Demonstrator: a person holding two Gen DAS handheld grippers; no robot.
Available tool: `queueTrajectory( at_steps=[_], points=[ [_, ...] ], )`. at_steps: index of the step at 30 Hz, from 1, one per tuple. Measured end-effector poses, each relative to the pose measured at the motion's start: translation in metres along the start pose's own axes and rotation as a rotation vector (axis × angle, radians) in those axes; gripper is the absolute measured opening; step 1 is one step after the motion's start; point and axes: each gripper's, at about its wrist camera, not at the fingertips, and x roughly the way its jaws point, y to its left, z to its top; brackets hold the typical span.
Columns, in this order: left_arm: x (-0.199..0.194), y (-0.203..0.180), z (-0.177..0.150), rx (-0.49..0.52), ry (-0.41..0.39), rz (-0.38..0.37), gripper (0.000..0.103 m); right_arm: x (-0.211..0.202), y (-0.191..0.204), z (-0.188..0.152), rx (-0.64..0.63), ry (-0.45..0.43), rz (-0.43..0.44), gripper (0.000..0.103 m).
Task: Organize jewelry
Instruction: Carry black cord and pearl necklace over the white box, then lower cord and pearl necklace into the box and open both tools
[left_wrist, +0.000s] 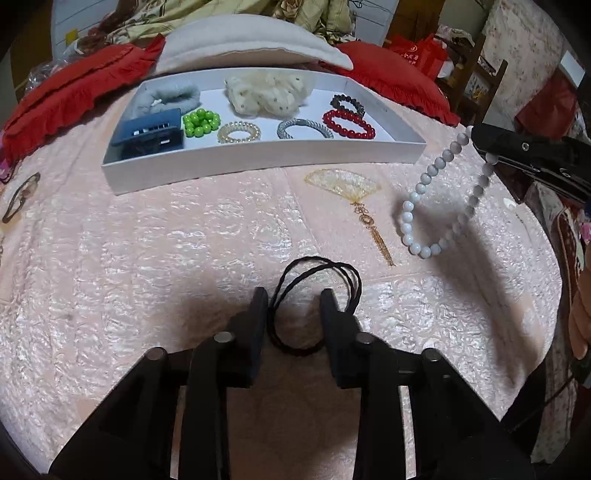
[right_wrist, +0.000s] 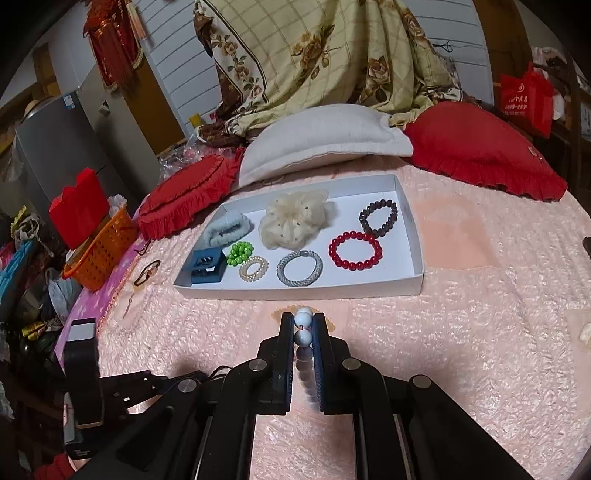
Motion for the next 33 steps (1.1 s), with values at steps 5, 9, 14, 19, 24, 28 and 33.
queueTrajectory(
  at_steps=[5, 9, 14, 19, 24, 28, 33],
  points=[
    [-0.002, -0.001, 0.002, -0.020, 0.011, -0.007, 0.002, 0.000, -0.003, 0.002, 0.006, -0.003, 0.002, 0.009],
    [-0.022, 0.005, 0.012, -0.061, -0.025, -0.030, 0.002, -0.006, -0.003, 0.010, 0.004, -0.026, 0.005, 0.009],
    [-0.056, 0.013, 0.042, -0.095, -0.095, -0.075, 0.001, -0.018, -0.001, 0.031, -0.011, -0.072, 0.008, 0.009],
    [-0.077, 0.019, 0.083, -0.102, -0.145, -0.060, 0.001, -0.027, 0.005, 0.062, -0.041, -0.128, 0.007, 0.009],
    [-0.072, 0.024, 0.127, -0.079, -0.169, 0.027, 0.002, -0.010, 0.005, 0.090, -0.036, -0.117, 0.010, 0.009],
    [-0.046, 0.034, 0.154, -0.102, -0.142, 0.074, 0.002, 0.022, 0.007, 0.111, -0.038, -0.081, -0.001, 0.009],
    [0.000, 0.056, 0.181, -0.137, -0.092, 0.148, 0.002, 0.071, 0.003, 0.135, -0.038, -0.045, -0.047, 0.009]
  ],
)
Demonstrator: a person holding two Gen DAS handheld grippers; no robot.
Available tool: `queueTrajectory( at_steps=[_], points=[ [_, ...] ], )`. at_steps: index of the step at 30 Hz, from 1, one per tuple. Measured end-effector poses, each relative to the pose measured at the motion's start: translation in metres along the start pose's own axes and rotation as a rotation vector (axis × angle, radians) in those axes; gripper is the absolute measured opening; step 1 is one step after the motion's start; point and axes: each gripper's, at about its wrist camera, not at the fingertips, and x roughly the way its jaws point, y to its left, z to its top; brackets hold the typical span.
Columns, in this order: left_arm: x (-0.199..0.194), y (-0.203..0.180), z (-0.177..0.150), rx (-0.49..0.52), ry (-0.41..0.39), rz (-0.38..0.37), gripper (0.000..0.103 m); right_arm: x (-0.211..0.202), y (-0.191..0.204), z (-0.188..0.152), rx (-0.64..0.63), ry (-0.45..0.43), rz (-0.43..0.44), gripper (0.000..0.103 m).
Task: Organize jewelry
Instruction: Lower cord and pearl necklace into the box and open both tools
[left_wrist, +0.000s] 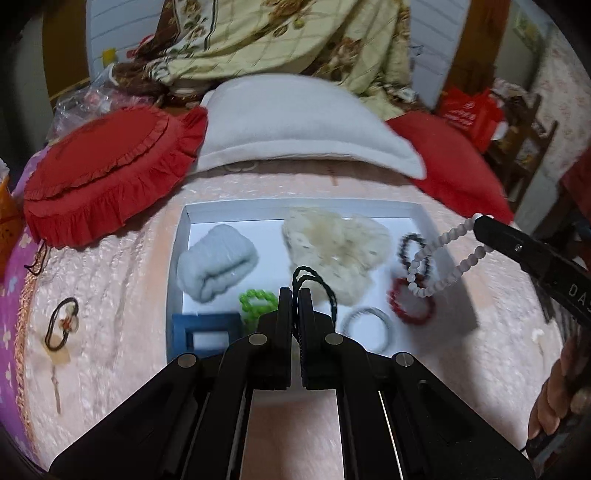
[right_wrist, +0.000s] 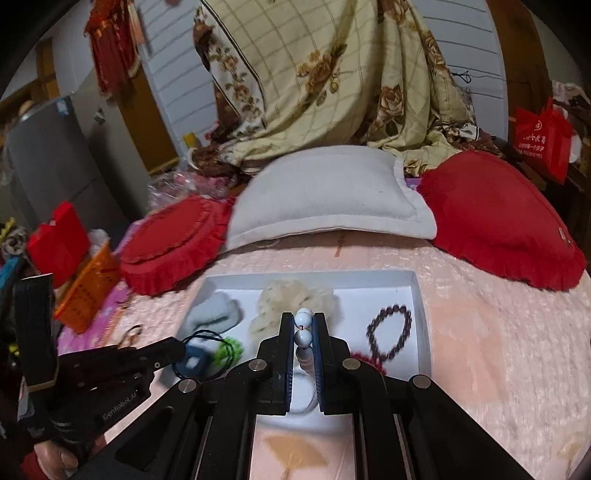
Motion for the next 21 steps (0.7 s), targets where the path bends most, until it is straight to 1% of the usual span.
queueTrajectory(
  at_steps=[4, 7, 9, 11, 13, 14, 15, 16, 18, 21],
  points=[
    [0.034, 0.014, 0.013, -0.036, 0.025, 0.035, 0.002, 0.042, -0.018, 0.007, 0.069, 0.041, 0.010, 0.009],
    [0.054, 0.025, 0.019, -0.074, 0.051, 0.036, 0.004, 0.070, -0.034, 0.006, 0.125, 0.082, -0.007, 0.009],
    [0.060, 0.030, 0.020, -0.094, 0.066, 0.019, 0.011, 0.085, -0.042, 0.005, 0.150, 0.120, -0.029, 0.009],
    [0.062, 0.034, 0.017, -0.103, 0.066, -0.005, 0.031, 0.092, -0.051, 0.002, 0.172, 0.142, -0.032, 0.010],
    [0.057, 0.034, 0.015, -0.100, 0.046, -0.009, 0.043, 0.090, -0.057, 0.000, 0.179, 0.135, -0.040, 0.024],
    [0.054, 0.033, 0.014, -0.100, 0.040, -0.007, 0.046, 0.086, -0.059, 0.000, 0.182, 0.122, -0.045, 0.039],
    [0.051, 0.034, 0.012, -0.102, 0.038, -0.008, 0.046, 0.080, -0.062, -0.002, 0.189, 0.103, -0.051, 0.044],
    [0.047, 0.034, 0.011, -0.105, 0.039, -0.015, 0.046, 0.072, -0.064, -0.005, 0.194, 0.091, -0.057, 0.044],
    [0.039, 0.034, 0.008, -0.112, 0.035, -0.021, 0.046, 0.064, -0.065, -0.009, 0.180, 0.094, -0.053, 0.044],
    [0.024, 0.032, 0.000, -0.115, 0.020, -0.016, 0.046, 0.050, -0.055, -0.026, 0.124, 0.112, -0.058, 0.044]
  ],
)
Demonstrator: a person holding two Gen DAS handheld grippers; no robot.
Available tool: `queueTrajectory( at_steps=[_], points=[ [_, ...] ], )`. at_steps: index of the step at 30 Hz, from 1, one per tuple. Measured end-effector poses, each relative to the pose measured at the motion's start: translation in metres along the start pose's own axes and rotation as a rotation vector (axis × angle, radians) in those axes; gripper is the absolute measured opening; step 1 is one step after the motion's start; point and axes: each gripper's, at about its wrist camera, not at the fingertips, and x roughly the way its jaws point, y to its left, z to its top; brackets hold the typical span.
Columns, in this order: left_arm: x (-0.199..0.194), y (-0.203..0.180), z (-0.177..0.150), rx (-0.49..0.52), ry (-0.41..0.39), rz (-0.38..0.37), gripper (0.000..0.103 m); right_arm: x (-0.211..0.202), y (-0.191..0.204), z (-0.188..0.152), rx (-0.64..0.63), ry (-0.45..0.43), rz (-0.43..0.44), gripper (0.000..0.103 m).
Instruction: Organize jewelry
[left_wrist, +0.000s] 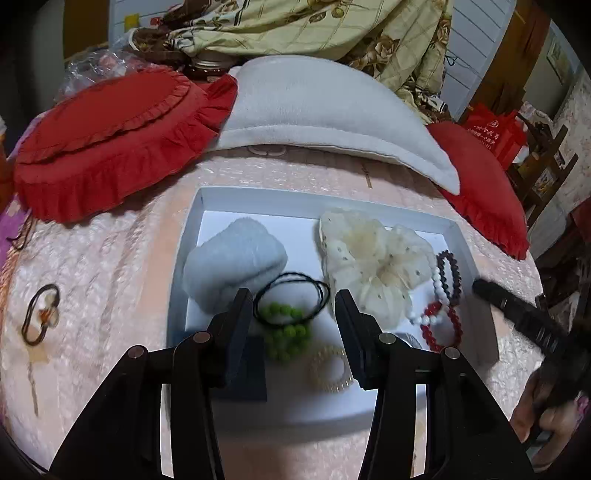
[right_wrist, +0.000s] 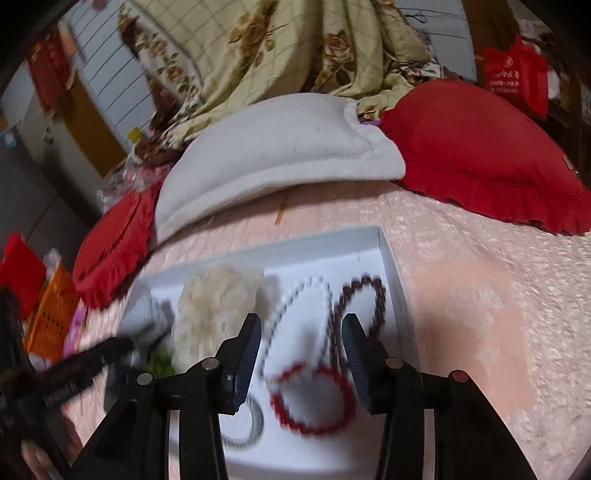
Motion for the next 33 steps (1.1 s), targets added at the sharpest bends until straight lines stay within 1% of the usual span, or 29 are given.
queueTrajectory(
  at_steps=[3, 6, 10, 12, 13, 16, 21, 28, 31, 33],
  points=[
    [-0.014, -0.001, -0.019, 0.002, -0.012, 0.010, 0.046, -0.009, 0.010, -0.026, -0.035, 0.023, 0.021, 0.044],
    [-0.020, -0.003, -0.040, 0.025, -0.008, 0.024, 0.046, -0.011, 0.021, -0.046, -0.061, 0.025, 0.035, 0.044],
    [-0.014, -0.007, -0.065, 0.087, 0.007, 0.075, 0.046, -0.002, 0.037, -0.067, -0.122, 0.038, 0.009, 0.044],
    [-0.007, -0.006, -0.073, 0.100, 0.029, 0.099, 0.046, 0.004, 0.038, -0.074, -0.117, 0.053, 0.010, 0.044],
    [-0.004, -0.005, -0.076, 0.102, 0.035, 0.108, 0.046, 0.006, 0.038, -0.077, -0.115, 0.050, 0.009, 0.044],
    [-0.007, -0.007, -0.083, 0.120, 0.010, 0.128, 0.046, 0.006, 0.040, -0.080, -0.144, 0.043, -0.003, 0.044],
    [-0.013, -0.008, -0.094, 0.120, 0.004, 0.133, 0.046, 0.000, 0.047, -0.091, -0.204, 0.050, -0.032, 0.044],
    [-0.026, -0.013, -0.117, 0.125, -0.031, 0.143, 0.046, -0.018, 0.043, -0.111, -0.212, 0.017, -0.018, 0.044],
    [-0.030, -0.012, -0.116, 0.107, -0.023, 0.131, 0.046, -0.020, 0.042, -0.109, -0.207, 0.009, -0.006, 0.044],
    [-0.042, -0.011, -0.116, 0.089, -0.032, 0.112, 0.046, -0.029, 0.040, -0.107, -0.175, -0.015, 0.009, 0.044]
  ],
)
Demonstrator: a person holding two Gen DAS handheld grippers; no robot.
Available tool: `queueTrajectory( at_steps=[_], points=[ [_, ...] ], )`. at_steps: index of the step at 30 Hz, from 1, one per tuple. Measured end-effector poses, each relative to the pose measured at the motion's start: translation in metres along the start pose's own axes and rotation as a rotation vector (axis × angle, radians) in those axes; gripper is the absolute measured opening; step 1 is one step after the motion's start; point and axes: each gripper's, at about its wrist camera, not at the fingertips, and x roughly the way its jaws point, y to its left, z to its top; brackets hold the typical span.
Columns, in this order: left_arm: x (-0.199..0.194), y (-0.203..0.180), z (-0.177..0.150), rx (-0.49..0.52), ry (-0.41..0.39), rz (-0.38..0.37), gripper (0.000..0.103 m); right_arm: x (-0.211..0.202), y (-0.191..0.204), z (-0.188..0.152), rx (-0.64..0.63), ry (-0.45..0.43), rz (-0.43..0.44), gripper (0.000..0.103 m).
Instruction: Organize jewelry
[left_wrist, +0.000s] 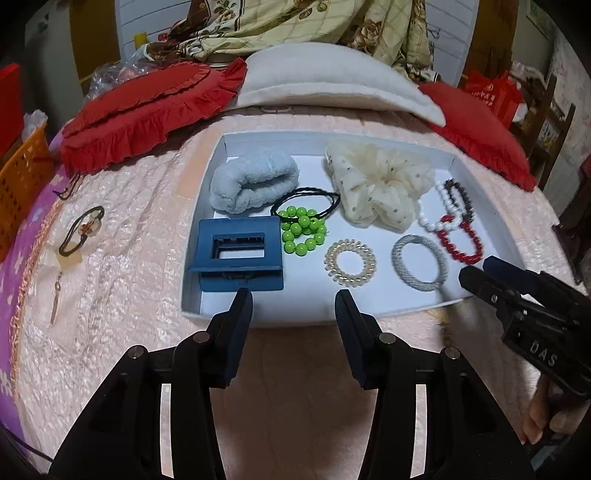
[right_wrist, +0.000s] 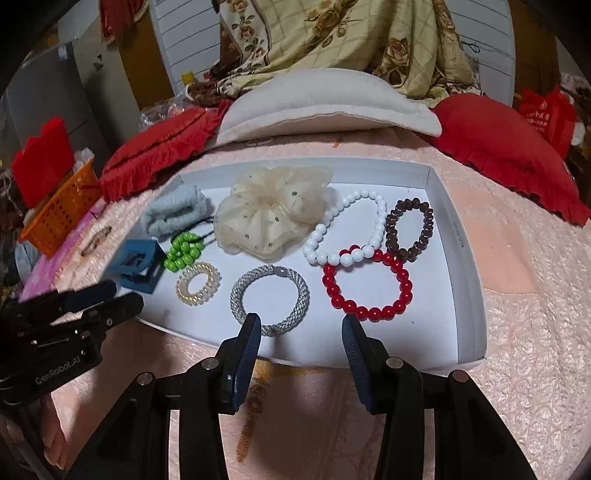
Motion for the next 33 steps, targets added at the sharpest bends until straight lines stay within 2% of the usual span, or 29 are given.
queueTrajectory(
  at_steps=[6, 12, 17, 27, 28, 31, 33],
  points=[
    [-0.043, 0.000, -0.015, 0.004, -0.065, 0.030, 0.046, -0.044, 0.000, -0.006, 0.027, -0.081, 0.006, 0.044],
    [-0.084, 0.001, -0.042, 0.000, -0.109, 0.060, 0.046, -0.077, 0.002, -0.034, 0.011, -0.067, -0.004, 0.044],
    [-0.115, 0.006, -0.062, -0.052, -0.141, 0.074, 0.046, -0.103, -0.003, -0.058, 0.040, -0.054, -0.014, 0.044],
    [-0.169, -0.002, -0.096, -0.100, -0.220, 0.107, 0.047, -0.142, 0.013, -0.103, 0.076, -0.091, -0.008, 0.044],
    [-0.174, -0.004, -0.100, -0.102, -0.235, 0.113, 0.048, -0.145, 0.017, -0.105, 0.068, -0.098, -0.011, 0.044],
    [-0.187, -0.010, -0.108, -0.102, -0.287, 0.148, 0.062, -0.151, 0.025, -0.107, 0.041, -0.111, -0.021, 0.044],
    [-0.195, -0.012, -0.112, -0.101, -0.326, 0.180, 0.062, -0.156, 0.030, -0.109, 0.024, -0.122, -0.026, 0.044]
  ],
)
